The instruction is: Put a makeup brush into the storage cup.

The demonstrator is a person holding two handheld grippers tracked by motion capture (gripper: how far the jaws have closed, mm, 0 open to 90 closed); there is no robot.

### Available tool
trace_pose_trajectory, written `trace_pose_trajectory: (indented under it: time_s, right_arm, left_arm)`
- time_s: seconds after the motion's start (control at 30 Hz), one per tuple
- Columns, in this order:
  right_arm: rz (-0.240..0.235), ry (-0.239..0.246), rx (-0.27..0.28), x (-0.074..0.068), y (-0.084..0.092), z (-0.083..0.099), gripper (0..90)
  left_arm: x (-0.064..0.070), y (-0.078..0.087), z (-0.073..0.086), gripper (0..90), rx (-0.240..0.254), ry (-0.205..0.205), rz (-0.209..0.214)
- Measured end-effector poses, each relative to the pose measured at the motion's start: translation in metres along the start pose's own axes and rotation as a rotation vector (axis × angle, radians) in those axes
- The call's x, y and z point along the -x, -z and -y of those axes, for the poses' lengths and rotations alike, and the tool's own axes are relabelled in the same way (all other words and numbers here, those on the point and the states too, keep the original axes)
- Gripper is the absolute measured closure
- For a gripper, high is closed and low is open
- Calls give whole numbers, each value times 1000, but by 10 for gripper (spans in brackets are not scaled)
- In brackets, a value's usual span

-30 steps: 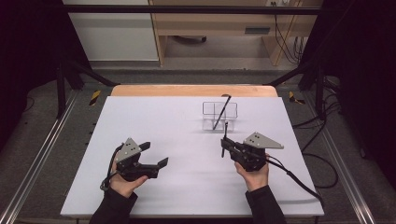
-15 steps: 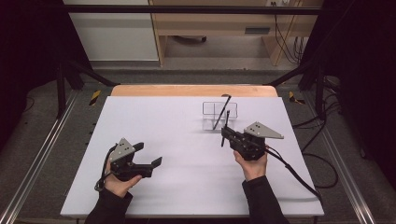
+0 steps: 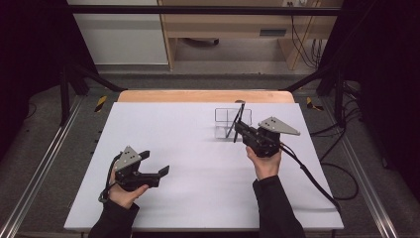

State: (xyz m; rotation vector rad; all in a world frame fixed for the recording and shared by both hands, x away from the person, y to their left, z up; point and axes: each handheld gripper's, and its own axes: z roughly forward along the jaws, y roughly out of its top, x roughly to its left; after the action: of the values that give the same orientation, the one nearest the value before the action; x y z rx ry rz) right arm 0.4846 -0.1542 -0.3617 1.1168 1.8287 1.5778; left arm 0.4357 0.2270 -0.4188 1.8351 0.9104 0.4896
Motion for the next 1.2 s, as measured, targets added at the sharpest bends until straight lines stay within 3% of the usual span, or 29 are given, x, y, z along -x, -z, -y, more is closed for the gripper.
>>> trace_pose_trajectory:
  time_s: [1.2]
  right_arm:
    - [127, -51, 12, 37, -53, -20, 840]
  left_arm:
    - [-9, 1, 0, 70, -11, 9, -17]
